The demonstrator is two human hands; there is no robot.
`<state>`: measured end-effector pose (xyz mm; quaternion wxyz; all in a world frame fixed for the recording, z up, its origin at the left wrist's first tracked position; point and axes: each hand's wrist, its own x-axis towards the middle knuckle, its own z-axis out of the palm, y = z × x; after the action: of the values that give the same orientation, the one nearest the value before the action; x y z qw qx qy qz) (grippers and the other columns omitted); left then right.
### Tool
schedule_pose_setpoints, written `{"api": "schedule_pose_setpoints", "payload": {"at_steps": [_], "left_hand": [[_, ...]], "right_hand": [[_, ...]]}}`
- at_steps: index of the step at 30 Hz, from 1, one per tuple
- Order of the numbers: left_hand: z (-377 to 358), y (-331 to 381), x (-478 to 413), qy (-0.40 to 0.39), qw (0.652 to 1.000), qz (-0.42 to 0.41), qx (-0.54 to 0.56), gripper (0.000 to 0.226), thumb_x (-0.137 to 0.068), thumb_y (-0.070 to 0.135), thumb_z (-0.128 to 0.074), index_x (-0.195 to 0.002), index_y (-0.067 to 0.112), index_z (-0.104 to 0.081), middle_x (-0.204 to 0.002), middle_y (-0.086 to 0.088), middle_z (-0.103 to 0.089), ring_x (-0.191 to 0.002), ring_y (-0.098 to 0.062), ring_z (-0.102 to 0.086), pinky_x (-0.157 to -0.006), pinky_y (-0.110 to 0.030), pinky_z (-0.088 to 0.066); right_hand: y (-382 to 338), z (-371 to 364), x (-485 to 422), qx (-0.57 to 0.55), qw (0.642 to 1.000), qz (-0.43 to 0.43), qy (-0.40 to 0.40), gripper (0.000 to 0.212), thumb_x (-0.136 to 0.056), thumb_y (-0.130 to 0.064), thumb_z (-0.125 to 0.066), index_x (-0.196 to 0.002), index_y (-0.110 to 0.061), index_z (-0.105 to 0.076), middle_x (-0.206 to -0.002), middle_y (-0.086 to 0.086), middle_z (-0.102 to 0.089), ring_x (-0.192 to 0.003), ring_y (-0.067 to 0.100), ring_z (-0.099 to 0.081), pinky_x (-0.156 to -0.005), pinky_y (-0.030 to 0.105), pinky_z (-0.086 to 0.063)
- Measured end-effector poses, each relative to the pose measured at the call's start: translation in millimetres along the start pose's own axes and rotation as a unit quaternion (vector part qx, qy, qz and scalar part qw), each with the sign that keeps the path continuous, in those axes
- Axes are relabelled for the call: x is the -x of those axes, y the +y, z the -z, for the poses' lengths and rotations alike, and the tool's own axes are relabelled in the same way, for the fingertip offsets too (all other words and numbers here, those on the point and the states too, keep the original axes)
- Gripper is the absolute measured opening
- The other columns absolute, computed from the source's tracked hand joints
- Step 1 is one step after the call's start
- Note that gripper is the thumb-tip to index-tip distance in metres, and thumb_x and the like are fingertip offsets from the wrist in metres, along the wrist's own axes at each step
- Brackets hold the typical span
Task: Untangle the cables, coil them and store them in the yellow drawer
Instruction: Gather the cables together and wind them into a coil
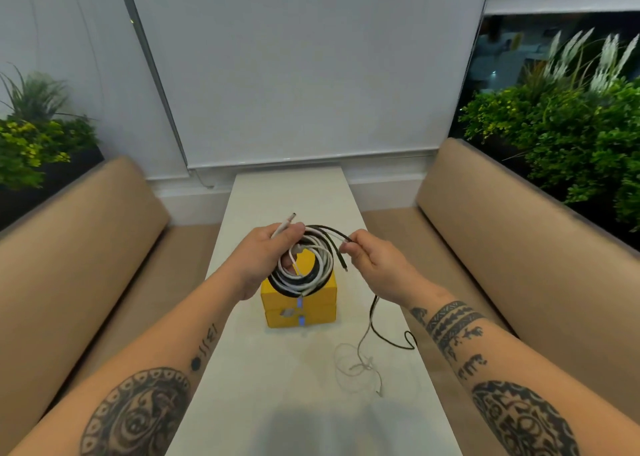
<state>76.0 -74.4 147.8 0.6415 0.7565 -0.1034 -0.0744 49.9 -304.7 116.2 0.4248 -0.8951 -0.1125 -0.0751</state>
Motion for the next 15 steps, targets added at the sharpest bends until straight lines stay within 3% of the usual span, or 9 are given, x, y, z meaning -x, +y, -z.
{"api": "schedule_pose_setpoints", "payload": {"at_steps": [2,4,5,7,9,11,12,13,15], "left_hand": [[2,1,-3,0.015,0.999,0.001,0.047,0.044,-0.067,0.065,-0.069,-0.074,0.022,-0.071,-0.068,-0.007,-0.057,-0.059,-0.018,-0.054,-0.067,-0.034,-0.042],[0,2,-4,0.028,0.998,-0.002,0.061,0.04,-0.074,0.061,-0.068,-0.07,0.021,-0.066,-0.063,-0.005,-0.055,-0.053,-0.015,-0.053,-0.062,-0.032,-0.041],[-3,1,-5,0.04,0.997,-0.008,0.062,0.035,-0.082,0.055,-0.068,-0.07,0.022,-0.066,-0.062,-0.003,-0.056,-0.052,-0.014,-0.053,-0.06,-0.03,-0.041],[-10,-1,-6,0.072,0.994,-0.033,0.069,0.026,-0.094,0.041,-0.065,-0.073,0.025,-0.067,-0.061,0.005,-0.058,-0.054,-0.014,-0.052,-0.056,-0.025,-0.044],[-17,-6,-6,0.093,0.991,-0.058,0.077,0.025,-0.092,0.04,-0.064,-0.07,0.03,-0.069,-0.061,0.012,-0.059,-0.058,-0.012,-0.051,-0.055,-0.022,-0.044],[-23,-9,-4,0.105,0.989,-0.073,0.08,0.024,-0.092,0.039,-0.064,-0.071,0.03,-0.068,-0.06,0.013,-0.058,-0.058,-0.007,-0.051,-0.056,-0.018,-0.043],[-26,-11,-4,0.112,0.987,-0.078,0.086,0.025,-0.096,0.036,-0.063,-0.073,0.027,-0.067,-0.06,0.014,-0.059,-0.057,-0.005,-0.051,-0.055,-0.016,-0.042],[-30,-11,-4,0.123,0.985,-0.078,0.096,0.024,-0.098,0.033,-0.061,-0.076,0.026,-0.065,-0.06,0.014,-0.059,-0.057,-0.004,-0.052,-0.055,-0.015,-0.042],[-34,-9,-4,0.154,0.979,-0.077,0.111,0.022,-0.099,0.033,-0.059,-0.079,0.024,-0.064,-0.059,0.014,-0.059,-0.056,-0.003,-0.052,-0.054,-0.014,-0.042]], "right_hand": [[1,-4,-1,-0.077,0.995,-0.056,0.02,0.029,-0.106,-0.036,-0.04,-0.089,-0.025,-0.06,-0.064,-0.009,-0.048,-0.057,0.01,-0.042,-0.054,0.027,-0.037],[-2,-8,-4,-0.27,0.947,-0.174,0.013,0.035,-0.106,-0.037,-0.04,-0.08,-0.02,-0.057,-0.058,-0.009,-0.037,-0.049,0.011,-0.031,-0.044,0.025,-0.029],[-5,-9,-7,-0.374,0.892,-0.254,-0.016,0.038,-0.106,-0.038,-0.041,-0.076,-0.019,-0.055,-0.055,-0.008,-0.032,-0.044,0.009,-0.025,-0.038,0.022,-0.024],[-10,-5,-8,-0.527,0.748,-0.383,-0.13,0.039,-0.104,-0.039,-0.047,-0.07,-0.02,-0.053,-0.051,-0.009,-0.024,-0.04,0.005,-0.016,-0.03,0.016,-0.016],[-8,-3,-9,-0.591,0.653,-0.414,-0.231,0.033,-0.098,-0.033,-0.057,-0.068,-0.02,-0.051,-0.048,-0.01,-0.022,-0.042,0.005,-0.013,-0.031,0.015,-0.014],[-7,-5,-7,-0.635,0.58,-0.409,-0.305,0.032,-0.096,-0.033,-0.059,-0.068,-0.018,-0.052,-0.047,-0.009,-0.025,-0.04,0.007,-0.019,-0.033,0.018,-0.021],[-9,-6,-5,-0.636,0.576,-0.409,-0.311,0.037,-0.097,-0.038,-0.057,-0.067,-0.017,-0.053,-0.045,-0.007,-0.029,-0.039,0.008,-0.023,-0.034,0.019,-0.024],[-9,-9,-4,-0.624,0.595,-0.404,-0.305,0.043,-0.098,-0.045,-0.054,-0.065,-0.017,-0.052,-0.045,-0.006,-0.032,-0.037,0.009,-0.026,-0.034,0.019,-0.025],[-13,-12,-2,-0.569,0.671,-0.386,-0.278,0.051,-0.098,-0.059,-0.044,-0.064,-0.021,-0.049,-0.048,-0.007,-0.03,-0.037,0.008,-0.027,-0.035,0.017,-0.021]]}}
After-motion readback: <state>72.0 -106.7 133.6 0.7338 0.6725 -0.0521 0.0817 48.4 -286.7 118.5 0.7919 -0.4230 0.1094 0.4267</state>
